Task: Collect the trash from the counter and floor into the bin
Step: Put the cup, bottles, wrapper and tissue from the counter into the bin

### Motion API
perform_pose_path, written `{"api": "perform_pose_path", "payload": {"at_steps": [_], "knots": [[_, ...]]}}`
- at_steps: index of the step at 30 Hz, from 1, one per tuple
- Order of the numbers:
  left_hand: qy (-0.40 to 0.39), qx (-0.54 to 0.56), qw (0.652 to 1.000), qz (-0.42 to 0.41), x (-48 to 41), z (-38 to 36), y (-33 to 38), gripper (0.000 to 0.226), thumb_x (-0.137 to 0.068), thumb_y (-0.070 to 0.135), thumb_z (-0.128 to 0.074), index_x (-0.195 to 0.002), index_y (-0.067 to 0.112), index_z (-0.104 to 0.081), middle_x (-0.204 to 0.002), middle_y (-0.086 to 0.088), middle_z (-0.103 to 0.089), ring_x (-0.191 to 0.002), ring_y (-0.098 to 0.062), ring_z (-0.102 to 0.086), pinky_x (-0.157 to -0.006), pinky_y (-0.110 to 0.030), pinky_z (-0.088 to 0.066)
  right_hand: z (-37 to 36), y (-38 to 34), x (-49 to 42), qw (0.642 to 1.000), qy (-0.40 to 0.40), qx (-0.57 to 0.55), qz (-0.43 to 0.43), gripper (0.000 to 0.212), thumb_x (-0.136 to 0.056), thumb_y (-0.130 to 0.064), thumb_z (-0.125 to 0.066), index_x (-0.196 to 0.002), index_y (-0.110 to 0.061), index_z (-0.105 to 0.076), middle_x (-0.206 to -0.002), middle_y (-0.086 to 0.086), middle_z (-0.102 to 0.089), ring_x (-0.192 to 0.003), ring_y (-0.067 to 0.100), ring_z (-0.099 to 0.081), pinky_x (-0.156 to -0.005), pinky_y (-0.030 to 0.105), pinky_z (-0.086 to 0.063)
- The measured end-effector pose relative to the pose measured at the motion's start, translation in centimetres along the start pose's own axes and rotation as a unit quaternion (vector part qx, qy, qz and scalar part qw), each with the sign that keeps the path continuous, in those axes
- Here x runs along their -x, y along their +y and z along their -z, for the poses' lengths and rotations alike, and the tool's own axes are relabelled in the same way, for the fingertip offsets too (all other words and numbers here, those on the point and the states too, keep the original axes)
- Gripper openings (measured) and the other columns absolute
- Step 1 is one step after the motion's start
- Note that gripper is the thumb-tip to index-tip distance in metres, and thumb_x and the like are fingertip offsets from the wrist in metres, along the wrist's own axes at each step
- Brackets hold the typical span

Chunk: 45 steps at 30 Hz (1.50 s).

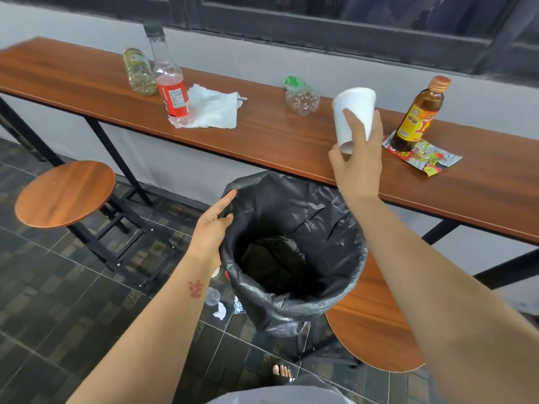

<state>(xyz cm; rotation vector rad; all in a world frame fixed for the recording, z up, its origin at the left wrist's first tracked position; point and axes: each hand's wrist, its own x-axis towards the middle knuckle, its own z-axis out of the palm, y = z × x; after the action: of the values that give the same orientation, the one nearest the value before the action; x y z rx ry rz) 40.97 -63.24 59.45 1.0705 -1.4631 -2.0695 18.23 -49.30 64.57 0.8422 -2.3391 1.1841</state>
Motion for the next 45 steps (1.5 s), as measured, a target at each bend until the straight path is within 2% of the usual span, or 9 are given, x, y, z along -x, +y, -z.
{"api": "perform_pose_path", "payload": {"at_steps": [4,7,14,18,23,28,33,39,45], "knots": [[-0.001,0.004,1.000,0.003,0.3,0.2,0.3,0.050,-0.103,0.002,-0.043,-0.129,0.038,-0.065,-0.132,0.006,-0.063,-0.108,-0.018,-0.066,-0.090,-0.038,-0.058,0.9,-1.9,4.0,0.988,-0.075,0.003,0.137,0.059,-0.087,-0.013,-0.061,-0.143,-0.026,-0.047,-0.159,0.016,-0.020,-0.146,0.033,-0.024,-0.101,0.030,-0.039],[0.004,-0.012,1.000,0.005,0.4,0.7,0.3,0.049,-0.104,0.003,-0.044,-0.129,0.039,-0.065,-0.137,0.007,-0.059,-0.116,-0.019,-0.061,-0.098,-0.041,-0.054,1.0,-2.0,8.7,0.970,-0.150,0.023,0.192,0.057,-0.086,-0.019,-0.061,-0.141,-0.026,-0.049,-0.158,0.016,-0.026,-0.137,0.034,-0.040,-0.090,0.028,-0.049],[-0.007,-0.064,0.998,-0.015,0.3,1.8,-0.5,0.056,-0.101,0.000,-0.046,-0.121,0.046,-0.068,-0.143,0.012,-0.055,-0.135,-0.017,-0.048,-0.114,-0.045,-0.039,0.5,0.1,14.0,0.875,-0.465,0.131,0.045,0.061,-0.090,-0.026,-0.056,-0.143,-0.050,-0.035,-0.163,-0.003,-0.008,-0.138,0.030,-0.039,-0.108,0.040,-0.039],[-0.009,-0.069,0.997,-0.022,0.3,1.6,-0.4,0.056,-0.100,-0.003,-0.046,-0.123,0.043,-0.068,-0.144,0.011,-0.054,-0.137,-0.014,-0.046,-0.116,-0.042,-0.036,0.4,0.4,14.2,0.828,-0.518,0.213,0.035,0.057,-0.091,-0.030,-0.053,-0.142,-0.049,-0.037,-0.164,-0.004,-0.008,-0.141,0.030,-0.031,-0.115,0.042,-0.027],[-0.011,-0.082,0.996,-0.037,0.8,1.2,0.1,0.054,-0.100,-0.004,-0.045,-0.133,0.036,-0.063,-0.148,0.008,-0.050,-0.139,-0.013,-0.042,-0.118,-0.037,-0.033,0.9,-0.1,14.0,0.875,-0.436,0.193,0.081,0.050,-0.097,-0.042,-0.047,-0.145,-0.040,-0.038,-0.160,-0.004,-0.026,-0.146,0.016,-0.027,-0.119,0.035,-0.022],[-0.025,-0.073,0.997,-0.025,0.6,0.7,-0.1,0.051,-0.102,0.001,-0.046,-0.131,0.039,-0.064,-0.148,0.007,-0.051,-0.138,-0.019,-0.044,-0.114,-0.043,-0.039,2.6,-0.4,12.5,0.973,-0.183,0.112,0.089,0.053,-0.092,-0.053,-0.045,-0.137,-0.028,-0.053,-0.147,-0.003,-0.049,-0.135,0.018,-0.046,-0.109,0.043,-0.041],[-0.046,-0.049,0.998,-0.002,0.6,-0.4,-0.4,0.050,-0.103,0.004,-0.046,-0.125,0.044,-0.066,-0.145,0.007,-0.054,-0.131,-0.023,-0.052,-0.107,-0.046,-0.046,5.6,0.2,8.3,0.994,0.017,0.094,0.043,0.051,-0.094,-0.041,-0.057,-0.138,-0.016,-0.050,-0.149,0.003,-0.045,-0.136,0.021,-0.042,-0.113,0.037,-0.034],[-0.037,-0.054,0.998,0.007,0.3,-1.9,0.0,0.048,-0.104,0.006,-0.045,-0.125,0.044,-0.065,-0.145,0.005,-0.053,-0.129,-0.025,-0.053,-0.103,-0.047,-0.050,6.8,4.1,2.7,0.978,0.013,0.148,-0.146,0.082,-0.090,-0.050,-0.059,-0.152,-0.009,-0.024,-0.160,0.011,-0.023,-0.147,0.027,-0.021,-0.119,0.040,-0.021],[-0.027,-0.044,0.999,0.007,-0.8,-2.7,-0.1,0.049,-0.103,0.003,-0.045,-0.126,0.041,-0.067,-0.134,0.006,-0.061,-0.116,-0.020,-0.062,-0.095,-0.042,-0.055,6.4,6.6,-1.7,0.966,0.019,0.099,-0.238,0.090,-0.088,-0.049,-0.064,-0.153,-0.008,-0.019,-0.159,0.009,-0.026,-0.146,0.026,-0.025,-0.117,0.040,-0.028]]}}
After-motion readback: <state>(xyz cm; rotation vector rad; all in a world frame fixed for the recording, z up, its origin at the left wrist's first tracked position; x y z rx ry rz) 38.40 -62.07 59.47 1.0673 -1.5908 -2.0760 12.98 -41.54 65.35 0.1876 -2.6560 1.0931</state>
